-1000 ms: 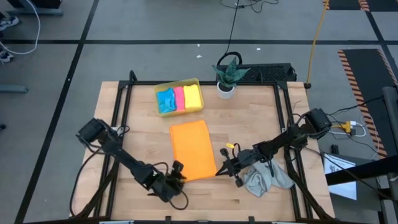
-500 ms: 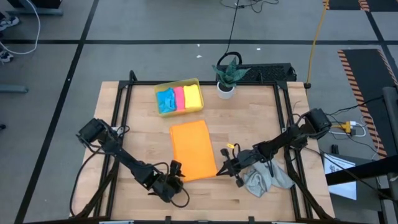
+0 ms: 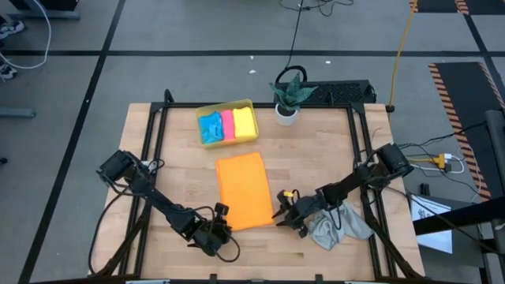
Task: Fold microfiber towels
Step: Fold the orange microfiber cloth
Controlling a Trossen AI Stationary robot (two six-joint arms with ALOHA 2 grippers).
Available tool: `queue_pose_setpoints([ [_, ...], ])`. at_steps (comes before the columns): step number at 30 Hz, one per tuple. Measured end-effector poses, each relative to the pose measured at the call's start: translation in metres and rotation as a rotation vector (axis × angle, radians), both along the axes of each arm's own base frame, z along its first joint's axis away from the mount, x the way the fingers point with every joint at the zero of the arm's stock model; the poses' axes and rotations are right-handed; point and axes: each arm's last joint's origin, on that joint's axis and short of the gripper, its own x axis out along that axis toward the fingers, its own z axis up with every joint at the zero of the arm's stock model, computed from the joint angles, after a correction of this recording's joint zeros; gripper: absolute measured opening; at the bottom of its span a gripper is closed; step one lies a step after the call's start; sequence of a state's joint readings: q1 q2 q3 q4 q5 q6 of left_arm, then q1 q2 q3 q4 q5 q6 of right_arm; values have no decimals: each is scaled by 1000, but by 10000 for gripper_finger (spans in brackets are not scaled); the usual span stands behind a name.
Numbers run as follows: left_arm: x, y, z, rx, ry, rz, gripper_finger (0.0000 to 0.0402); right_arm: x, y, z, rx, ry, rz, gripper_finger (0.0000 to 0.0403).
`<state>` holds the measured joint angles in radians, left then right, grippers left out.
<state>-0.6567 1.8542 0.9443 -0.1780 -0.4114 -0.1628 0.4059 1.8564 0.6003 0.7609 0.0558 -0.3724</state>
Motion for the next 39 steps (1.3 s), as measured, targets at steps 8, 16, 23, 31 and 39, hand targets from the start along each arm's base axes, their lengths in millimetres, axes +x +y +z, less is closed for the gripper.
queue_pose_setpoints([
  [8, 0, 1, 0, 1, 3, 7, 28, 9, 4, 1, -112, -5, -7, 135],
  [16, 0, 1, 0, -33, 0, 51, 8, 8, 5, 0, -114, 11, -9, 38],
  [23, -6, -8, 22, -224, -26, 113, 16, 1, 18, 13, -20, 2, -12, 15],
  [31, -14, -23, 65, -459, -146, 44, 15, -11, 40, 54, 279, -30, 90, 3],
  [39, -30, -13, 75, -288, -185, 164, 9, -6, 18, 81, 299, -145, -142, 4],
])
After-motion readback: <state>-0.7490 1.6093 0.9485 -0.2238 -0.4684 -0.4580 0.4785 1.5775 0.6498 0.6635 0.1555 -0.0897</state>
